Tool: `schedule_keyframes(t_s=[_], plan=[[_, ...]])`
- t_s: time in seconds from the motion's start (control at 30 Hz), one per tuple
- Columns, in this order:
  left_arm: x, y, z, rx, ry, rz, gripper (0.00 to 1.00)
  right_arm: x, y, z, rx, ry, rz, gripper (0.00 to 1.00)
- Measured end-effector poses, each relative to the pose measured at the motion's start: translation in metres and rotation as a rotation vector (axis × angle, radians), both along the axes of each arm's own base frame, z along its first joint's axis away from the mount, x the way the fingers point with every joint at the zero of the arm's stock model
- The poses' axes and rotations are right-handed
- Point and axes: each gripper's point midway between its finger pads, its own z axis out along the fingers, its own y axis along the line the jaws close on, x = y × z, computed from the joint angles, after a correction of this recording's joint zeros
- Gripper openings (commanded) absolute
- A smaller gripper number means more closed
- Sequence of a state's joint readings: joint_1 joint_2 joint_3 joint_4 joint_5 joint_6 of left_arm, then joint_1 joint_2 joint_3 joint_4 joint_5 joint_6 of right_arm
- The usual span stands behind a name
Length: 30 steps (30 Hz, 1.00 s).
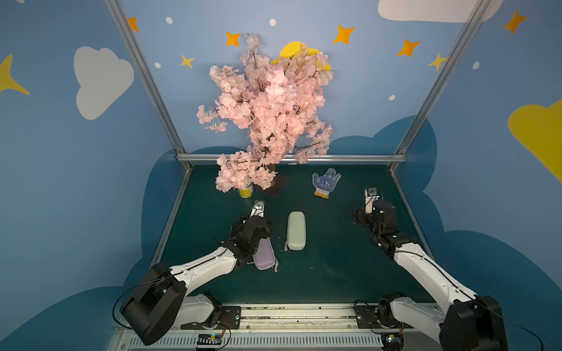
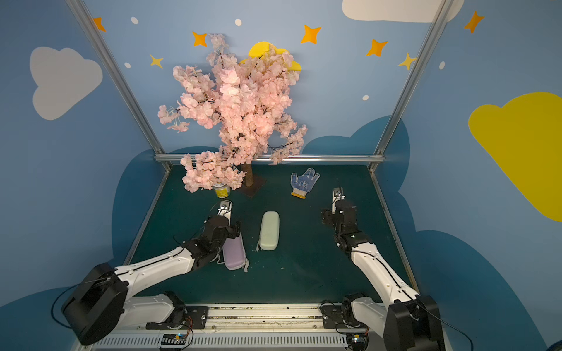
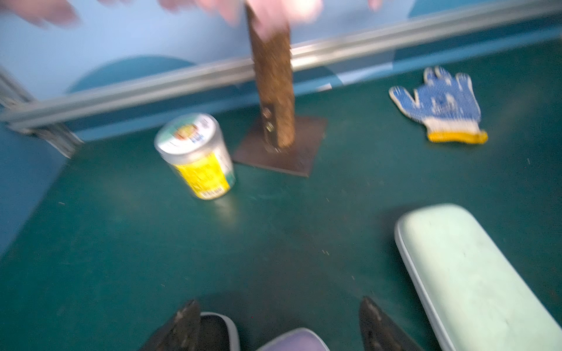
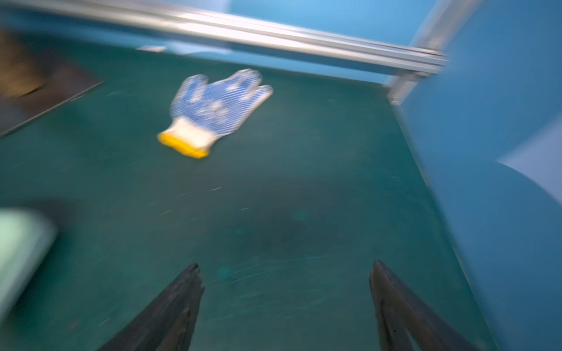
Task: Put umbrellas into zippered umbrella sleeves
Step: Reset both arms
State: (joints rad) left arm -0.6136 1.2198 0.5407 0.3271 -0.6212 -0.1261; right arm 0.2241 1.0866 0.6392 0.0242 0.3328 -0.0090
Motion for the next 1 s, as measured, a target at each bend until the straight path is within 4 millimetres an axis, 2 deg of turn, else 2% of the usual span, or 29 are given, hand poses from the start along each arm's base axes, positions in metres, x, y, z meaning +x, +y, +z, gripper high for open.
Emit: schedule_keyframes(t_s=[0.1, 0.17, 0.23, 0.3, 0.4, 0.47, 0.57, 0.6, 0.63, 0.73, 0.8, 0.9, 1.0], plan=[[0.002, 0.05, 0.03, -0.016, -0.114, 0.145, 0.81, 0.004, -0.025, -0.008, 0.0, 0.008, -0.098, 0.86], [-0.002, 0.089, 0.031, -0.008, -0.15, 0.261, 0.82, 0.009, -0.027, -0.02, -0.007, 0.036, -0.11, 0.85], [-0.01, 0.126, 0.017, 0.01, -0.152, 0.368, 0.82, 0.013, -0.025, -0.032, -0.011, 0.056, -0.107, 0.86], [-0.019, 0.156, -0.009, 0.02, -0.118, 0.447, 0.83, 0.018, -0.023, -0.042, -0.01, 0.062, -0.099, 0.86], [-0.027, 0.184, -0.048, 0.004, -0.052, 0.509, 0.83, 0.022, -0.019, -0.055, -0.017, 0.069, -0.069, 0.86], [-0.024, 0.187, -0.064, 0.001, -0.024, 0.499, 0.84, 0.026, -0.015, -0.059, -0.022, 0.071, -0.046, 0.87], [-0.01, 0.182, -0.079, -0.022, 0.004, 0.433, 0.94, 0.031, -0.008, -0.064, -0.017, 0.052, -0.002, 0.87], [-0.004, 0.182, -0.081, -0.034, 0.001, 0.417, 0.99, 0.031, -0.005, -0.069, -0.018, 0.047, 0.018, 0.87], [0.001, 0.181, -0.08, -0.045, -0.009, 0.405, 1.0, 0.03, -0.004, -0.074, -0.021, 0.05, 0.033, 0.87], [0.011, 0.173, -0.08, -0.069, -0.026, 0.341, 1.0, 0.026, 0.004, -0.094, -0.028, 0.095, 0.088, 0.87], [0.016, 0.168, -0.079, -0.082, -0.027, 0.308, 1.0, 0.027, 0.006, -0.098, -0.022, 0.105, 0.1, 0.87], [0.033, 0.168, -0.077, -0.103, -0.048, 0.282, 1.0, 0.031, -0.001, -0.097, 0.004, 0.089, 0.08, 0.87], [0.036, 0.167, -0.083, -0.11, -0.009, 0.269, 1.0, 0.037, -0.019, -0.095, 0.067, 0.005, 0.032, 0.87]])
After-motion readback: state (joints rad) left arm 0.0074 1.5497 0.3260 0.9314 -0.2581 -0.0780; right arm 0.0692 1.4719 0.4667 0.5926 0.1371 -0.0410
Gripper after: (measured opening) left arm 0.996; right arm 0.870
